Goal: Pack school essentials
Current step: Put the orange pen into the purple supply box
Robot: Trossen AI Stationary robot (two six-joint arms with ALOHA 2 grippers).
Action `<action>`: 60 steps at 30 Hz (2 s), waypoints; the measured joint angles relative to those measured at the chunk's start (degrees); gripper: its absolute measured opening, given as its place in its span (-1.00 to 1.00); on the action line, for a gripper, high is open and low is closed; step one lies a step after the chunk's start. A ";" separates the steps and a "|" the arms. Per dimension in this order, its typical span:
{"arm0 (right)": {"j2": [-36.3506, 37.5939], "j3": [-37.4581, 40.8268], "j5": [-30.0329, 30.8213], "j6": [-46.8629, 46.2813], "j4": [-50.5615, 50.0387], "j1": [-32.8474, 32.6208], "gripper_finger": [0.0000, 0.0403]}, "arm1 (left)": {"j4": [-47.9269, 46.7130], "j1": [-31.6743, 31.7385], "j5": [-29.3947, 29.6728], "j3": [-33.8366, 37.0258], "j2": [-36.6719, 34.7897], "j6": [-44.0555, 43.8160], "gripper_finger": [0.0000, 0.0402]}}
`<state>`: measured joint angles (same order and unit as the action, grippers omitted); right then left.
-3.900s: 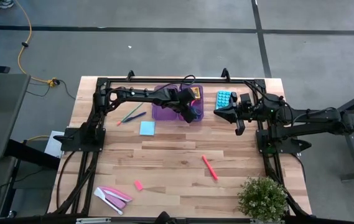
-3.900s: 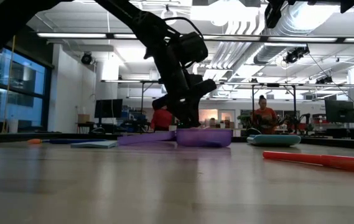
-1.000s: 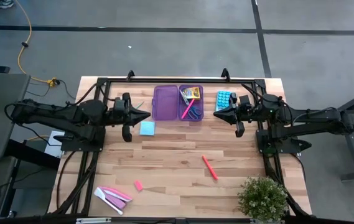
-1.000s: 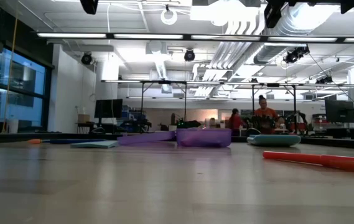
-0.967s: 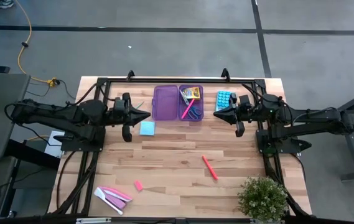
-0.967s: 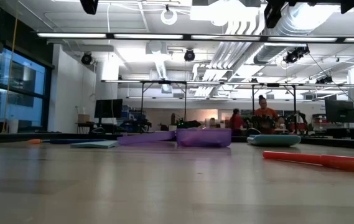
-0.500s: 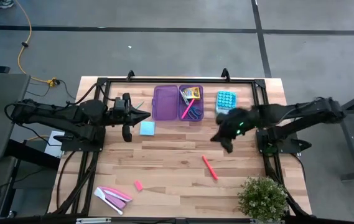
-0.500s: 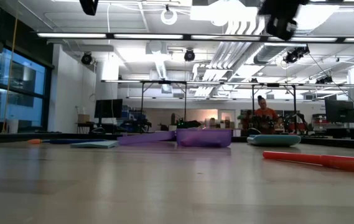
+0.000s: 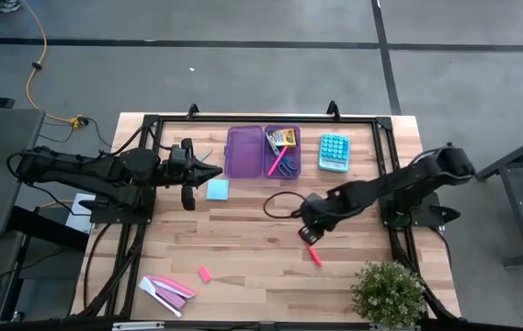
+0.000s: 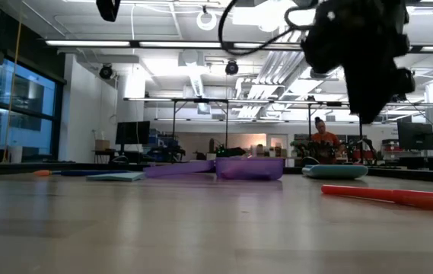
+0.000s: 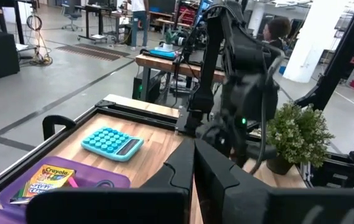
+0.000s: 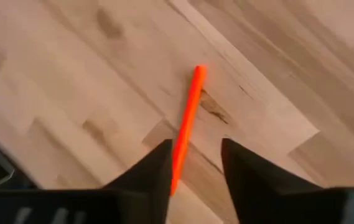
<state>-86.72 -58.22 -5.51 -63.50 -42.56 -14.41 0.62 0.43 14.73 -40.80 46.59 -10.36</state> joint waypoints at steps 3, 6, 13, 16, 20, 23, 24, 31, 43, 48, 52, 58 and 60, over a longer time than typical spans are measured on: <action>-3.77 0.00 -0.10 -3.44 0.74 -0.35 -0.19 | 0.00 0.00 -0.02 0.00 0.00 -0.03 -1.00; -7.14 0.00 -0.67 -5.19 2.83 -0.80 -0.14 | 0.00 0.00 -0.25 0.00 0.00 -0.01 -1.00; -12.18 0.00 -0.86 -7.24 6.19 -1.14 -0.22 | 0.00 0.00 -0.40 0.00 0.00 -0.14 -1.00; -13.00 0.00 -0.29 -7.71 6.43 -1.14 -0.30 | 0.00 0.00 -0.40 0.00 0.00 -0.18 -1.00; -13.46 0.00 -0.09 -8.37 6.81 -1.19 -0.40 | 0.00 0.00 -0.31 0.00 0.00 -0.60 -1.00; -13.67 0.00 -0.11 -8.71 8.41 -1.85 -0.45 | 0.00 0.00 -0.28 0.00 0.00 -0.60 -1.00; -13.79 0.00 -0.15 -8.69 9.08 -2.19 -0.47 | 0.00 0.00 -0.23 0.00 0.00 -0.60 -1.00; -16.01 -0.08 1.22 -9.04 10.22 -3.67 -0.49 | -0.19 0.00 0.29 0.00 0.00 -1.36 -1.00; -16.81 -0.11 1.06 -7.98 10.04 -3.65 -0.59 | -0.42 0.00 0.89 0.00 0.00 -1.48 -1.00; -16.85 -0.04 1.05 -6.05 9.49 -3.52 -0.86 | -0.42 0.00 0.89 0.00 0.00 -1.49 -1.00; -15.85 -0.02 -0.26 0.41 8.82 -2.67 -0.95 | -0.42 0.00 0.89 0.00 0.00 -1.49 -1.00; -7.29 0.39 0.06 11.31 1.71 -0.48 -0.94 | -0.42 0.00 0.89 0.00 0.00 -1.67 -1.00; -2.98 2.37 1.51 13.26 0.56 0.18 -0.97 | -0.46 0.00 0.89 0.00 0.00 -2.19 -1.00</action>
<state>-89.70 -55.85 -4.00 -50.23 -41.99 -14.23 0.16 0.43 15.62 -40.80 46.59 -12.55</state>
